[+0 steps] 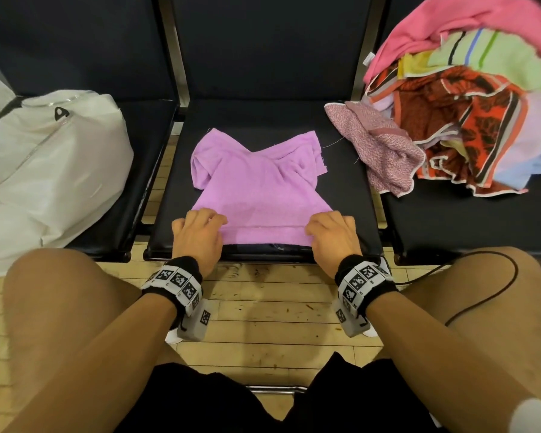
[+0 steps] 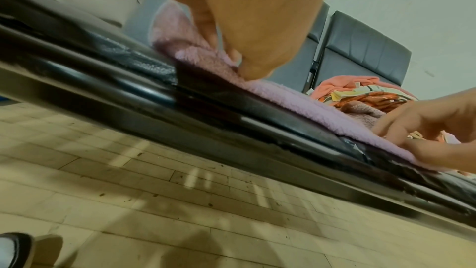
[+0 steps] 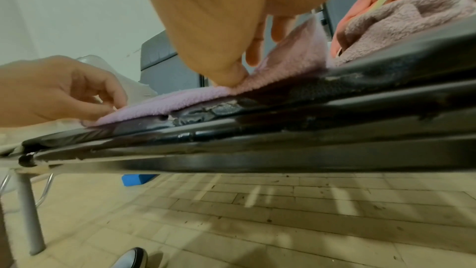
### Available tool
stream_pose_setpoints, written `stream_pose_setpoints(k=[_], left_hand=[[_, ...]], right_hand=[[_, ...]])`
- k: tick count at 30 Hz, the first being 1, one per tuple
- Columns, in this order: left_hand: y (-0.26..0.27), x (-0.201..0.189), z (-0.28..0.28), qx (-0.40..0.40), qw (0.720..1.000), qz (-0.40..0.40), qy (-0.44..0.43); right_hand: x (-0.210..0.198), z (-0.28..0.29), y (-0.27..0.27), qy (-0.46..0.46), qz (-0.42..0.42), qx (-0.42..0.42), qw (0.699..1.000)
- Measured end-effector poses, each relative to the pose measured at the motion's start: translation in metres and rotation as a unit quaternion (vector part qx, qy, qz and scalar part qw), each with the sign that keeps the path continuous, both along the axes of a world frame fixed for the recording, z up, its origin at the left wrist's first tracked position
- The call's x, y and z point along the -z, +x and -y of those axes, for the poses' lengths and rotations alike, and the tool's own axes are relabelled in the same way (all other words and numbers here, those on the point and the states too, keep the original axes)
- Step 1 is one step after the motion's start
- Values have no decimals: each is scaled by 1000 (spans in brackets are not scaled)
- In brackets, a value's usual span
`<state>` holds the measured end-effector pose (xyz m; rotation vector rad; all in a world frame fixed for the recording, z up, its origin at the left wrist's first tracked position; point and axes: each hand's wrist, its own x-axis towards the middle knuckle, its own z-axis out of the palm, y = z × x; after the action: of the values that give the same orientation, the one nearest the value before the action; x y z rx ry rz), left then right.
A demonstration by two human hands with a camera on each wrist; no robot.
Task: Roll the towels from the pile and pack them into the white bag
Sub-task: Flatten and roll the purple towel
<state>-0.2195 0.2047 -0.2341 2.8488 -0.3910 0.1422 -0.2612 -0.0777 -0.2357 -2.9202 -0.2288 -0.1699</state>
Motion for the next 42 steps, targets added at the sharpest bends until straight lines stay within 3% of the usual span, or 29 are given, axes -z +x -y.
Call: stream_pose_setpoints(k=[3,6,14,24,31,34,37,42], left_hand=[[-1,-1,3,27,999,-32,-8],[-2,-3,4,19,998,-60,13],[-5,-6,4,8,996,-78,32],[-3,-7,5,-15,996,-80,41],[-3,-4,2,-22,998,-21,47],[-5,-7,8,6,998,-21,51],[-8,-10,14,15,996,-65,60],[-9,-8,13,-3,995,-63,73]], right_hand=[[1,-5,-1,-38,-44,-8,998],[-4,-9,-1,-3,-105,19,994],[-9,-7,-3,-5,-141,28,990],[-7,1,1,25,-116,44,992],[2,1,0,9,22,13,1000],[3,-5,-1,22,-6,-22,999],[0,-10,-2,42,-77,14,996],[2,-7,-5,27,-76,37,996]])
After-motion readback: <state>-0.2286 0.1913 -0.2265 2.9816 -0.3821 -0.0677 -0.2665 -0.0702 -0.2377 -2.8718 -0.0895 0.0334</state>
